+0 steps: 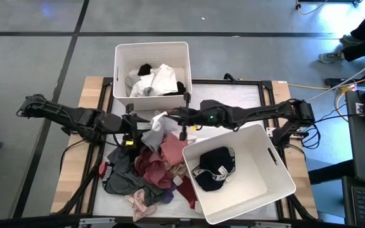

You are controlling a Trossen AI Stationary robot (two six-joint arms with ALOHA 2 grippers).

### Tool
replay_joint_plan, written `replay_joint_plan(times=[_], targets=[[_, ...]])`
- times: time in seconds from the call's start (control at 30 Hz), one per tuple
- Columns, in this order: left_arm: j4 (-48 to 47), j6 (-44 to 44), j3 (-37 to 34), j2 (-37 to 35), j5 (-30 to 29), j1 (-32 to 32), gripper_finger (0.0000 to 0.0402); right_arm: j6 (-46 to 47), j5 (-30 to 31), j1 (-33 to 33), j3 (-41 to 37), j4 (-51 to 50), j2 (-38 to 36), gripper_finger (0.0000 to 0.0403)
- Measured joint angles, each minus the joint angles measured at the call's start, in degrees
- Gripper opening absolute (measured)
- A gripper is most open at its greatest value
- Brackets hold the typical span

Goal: Sort clothes

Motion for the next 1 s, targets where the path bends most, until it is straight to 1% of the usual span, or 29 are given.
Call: replay_joint_plan(times=[0.2,0.37,0.5,0.63,0.73,0.83,1.0], targets=[[-6.64,-6.09,-0.07,0.0,-0.03,0.0,0.0142,-4.65,5.84,-0.59,0.0,5.1,-2.44,0.0008],[-7.91,-7.32,-0.07,0.0,-0.01,0.0,0.0142,-7.08,6.46,-4.41,0.04,13.22,-2.45,0.0005],[-7.88,-7.26,-0.07,0.0,0.0,0.0,0.0141,-6.76,2.97,-9.6,0.07,16.22,-2.45,0.0006],[-7.61,-7.26,-0.07,0.0,0.0,0.0,0.0141,-2.45,1.99,-14.77,0.07,16.17,-2.39,0.0006],[-7.33,-7.11,-0.07,0.0,0.01,0.0,0.0141,1.35,-0.89,-17.93,0.08,15.85,-1.72,0.0007],[-7.24,-6.97,-0.07,0.0,0.01,0.0,0.0141,5.66,-4.32,-20.0,0.07,16.02,-0.04,0.0007],[-7.14,-6.04,-0.07,0.0,0.03,-0.02,0.0141,10.07,-4.16,-21.05,0.07,16.19,3.32,0.0007]])
